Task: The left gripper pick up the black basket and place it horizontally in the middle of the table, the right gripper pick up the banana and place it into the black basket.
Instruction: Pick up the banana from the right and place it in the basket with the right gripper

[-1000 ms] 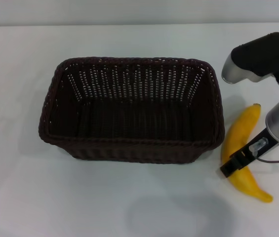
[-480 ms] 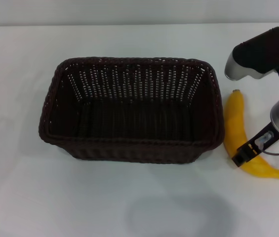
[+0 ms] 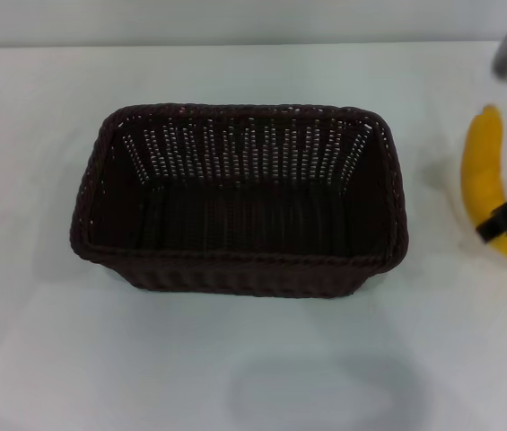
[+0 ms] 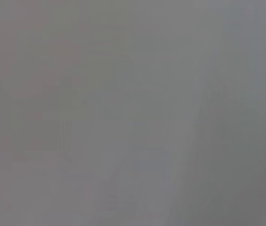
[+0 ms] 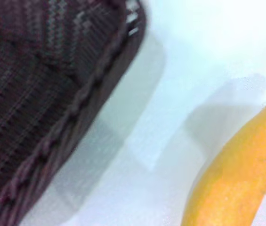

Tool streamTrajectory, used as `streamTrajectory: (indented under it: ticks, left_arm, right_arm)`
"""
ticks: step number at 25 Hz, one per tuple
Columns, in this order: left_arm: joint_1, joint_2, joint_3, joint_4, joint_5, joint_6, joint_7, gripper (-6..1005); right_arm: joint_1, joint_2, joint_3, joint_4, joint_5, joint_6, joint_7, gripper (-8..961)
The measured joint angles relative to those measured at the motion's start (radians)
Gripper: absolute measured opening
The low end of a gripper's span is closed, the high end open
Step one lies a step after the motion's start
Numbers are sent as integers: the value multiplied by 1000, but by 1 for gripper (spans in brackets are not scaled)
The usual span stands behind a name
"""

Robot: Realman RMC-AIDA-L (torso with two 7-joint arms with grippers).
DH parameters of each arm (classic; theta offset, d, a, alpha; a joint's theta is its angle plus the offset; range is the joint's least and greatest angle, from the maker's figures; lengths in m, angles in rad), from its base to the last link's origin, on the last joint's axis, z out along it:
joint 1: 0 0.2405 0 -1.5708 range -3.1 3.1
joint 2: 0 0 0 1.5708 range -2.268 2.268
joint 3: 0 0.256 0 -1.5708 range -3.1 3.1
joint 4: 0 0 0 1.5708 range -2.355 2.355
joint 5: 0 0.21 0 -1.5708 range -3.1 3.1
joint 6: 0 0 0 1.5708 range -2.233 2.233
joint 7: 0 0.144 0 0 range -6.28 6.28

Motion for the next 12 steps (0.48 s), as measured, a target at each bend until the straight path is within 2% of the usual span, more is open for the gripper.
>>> streamTrajectory:
  ticks: [2, 7, 12]
  left_arm:
    - [-1, 2, 3, 1, 2, 0, 1, 894]
    - [-15, 23, 9, 5, 35, 0, -57, 894]
    - [-11, 18, 9, 35, 53, 23, -116, 894]
  right_arm:
    - [-5, -1, 54, 37, -7, 2, -43, 471]
    - [-5, 1, 170, 166, 7, 0, -167, 475]
    - [18, 3, 191, 224, 129, -44, -279, 486]
